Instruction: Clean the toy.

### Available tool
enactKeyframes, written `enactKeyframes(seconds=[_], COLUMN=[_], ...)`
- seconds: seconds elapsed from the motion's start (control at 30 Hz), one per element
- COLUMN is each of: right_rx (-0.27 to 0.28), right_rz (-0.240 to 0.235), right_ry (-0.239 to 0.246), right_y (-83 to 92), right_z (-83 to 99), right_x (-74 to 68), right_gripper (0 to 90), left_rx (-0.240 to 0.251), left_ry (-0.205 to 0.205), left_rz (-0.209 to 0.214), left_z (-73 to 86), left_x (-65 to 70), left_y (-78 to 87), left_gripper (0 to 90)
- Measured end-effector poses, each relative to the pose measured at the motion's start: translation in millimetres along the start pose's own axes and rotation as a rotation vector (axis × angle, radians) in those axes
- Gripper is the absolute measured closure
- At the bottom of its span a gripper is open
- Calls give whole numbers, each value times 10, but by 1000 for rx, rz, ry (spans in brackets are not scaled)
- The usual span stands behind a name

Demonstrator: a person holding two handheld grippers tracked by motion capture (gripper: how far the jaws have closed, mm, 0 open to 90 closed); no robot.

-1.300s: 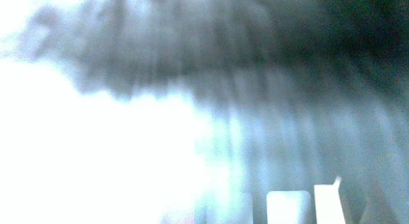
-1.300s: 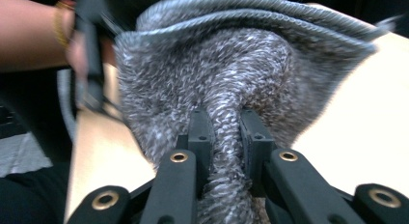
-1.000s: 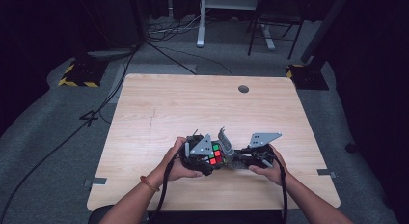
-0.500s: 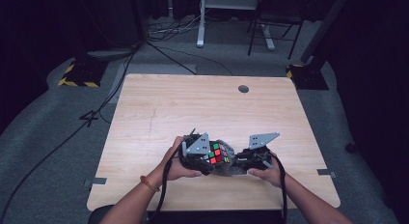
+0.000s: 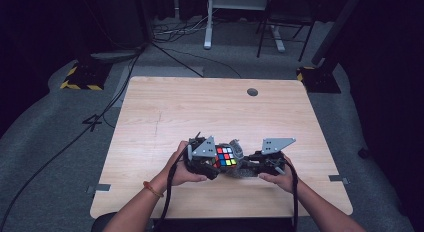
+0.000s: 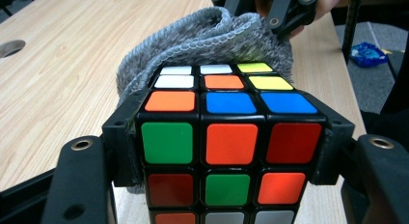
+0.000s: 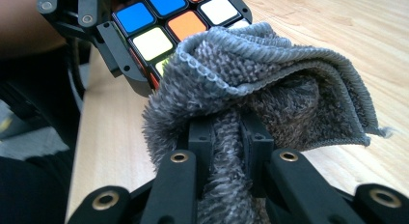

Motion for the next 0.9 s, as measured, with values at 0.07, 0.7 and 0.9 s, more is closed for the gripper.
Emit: enactKeyframes(seconds=[0.07,0.7,0.9], right_rx=[7,-45,-99], right_rz=[-2,101,60], right_ry=[-1,37,53], right_y=[10,-47,-65], right_z=[-4,3,78], right_x=[-2,61,8], right_gripper=[789,788,789], left_rx=[-16,-30,-38], left_ry=[-7,-29,-24], left_rz=[-3,-3,-39], left_z=[12,-27,-12], left_x=[3,32,-39], left_y=[-15,-30,30], left_gripper=[323,334,334])
Point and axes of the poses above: each handheld gripper's, and its own axes: y roughly backward along the jaws, z roughly out of its underside, x roughly to its right, the point moved 6 cm from there along -y, roughly forward along the jaws, and after that the axes turned 14 degrees about -y, right-handed, at the moved point
